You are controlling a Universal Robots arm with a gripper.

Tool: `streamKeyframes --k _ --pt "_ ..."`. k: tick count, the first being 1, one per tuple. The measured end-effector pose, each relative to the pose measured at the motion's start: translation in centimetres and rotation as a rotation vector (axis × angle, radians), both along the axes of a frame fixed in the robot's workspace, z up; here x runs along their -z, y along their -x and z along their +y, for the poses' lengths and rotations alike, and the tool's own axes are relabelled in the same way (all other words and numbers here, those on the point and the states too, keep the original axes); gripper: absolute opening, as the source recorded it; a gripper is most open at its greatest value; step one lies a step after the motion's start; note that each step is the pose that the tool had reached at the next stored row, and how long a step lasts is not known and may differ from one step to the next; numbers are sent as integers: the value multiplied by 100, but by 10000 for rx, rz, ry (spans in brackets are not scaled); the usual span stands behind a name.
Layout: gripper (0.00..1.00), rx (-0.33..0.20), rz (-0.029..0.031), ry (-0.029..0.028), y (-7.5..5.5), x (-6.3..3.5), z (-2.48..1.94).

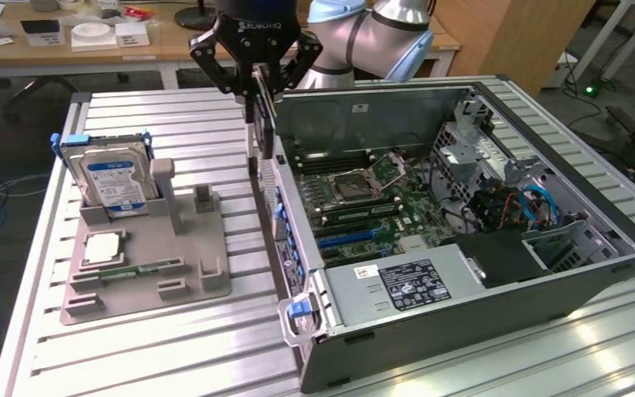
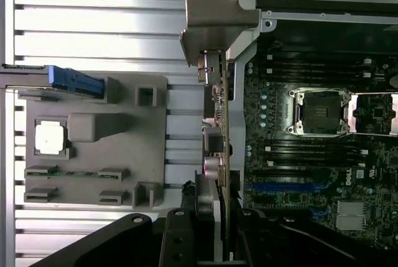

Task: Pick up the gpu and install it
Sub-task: 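Pick up the gpu and move the gpu toward the slot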

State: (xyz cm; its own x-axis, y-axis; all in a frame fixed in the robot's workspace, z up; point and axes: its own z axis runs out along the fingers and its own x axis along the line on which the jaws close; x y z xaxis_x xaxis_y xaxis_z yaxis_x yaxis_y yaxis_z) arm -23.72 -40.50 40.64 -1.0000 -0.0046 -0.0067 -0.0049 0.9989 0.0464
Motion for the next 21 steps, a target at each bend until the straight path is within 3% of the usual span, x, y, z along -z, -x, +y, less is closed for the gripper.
streamKeyframes --k 21 --pt "29 -1 0 0 -237 0 0"
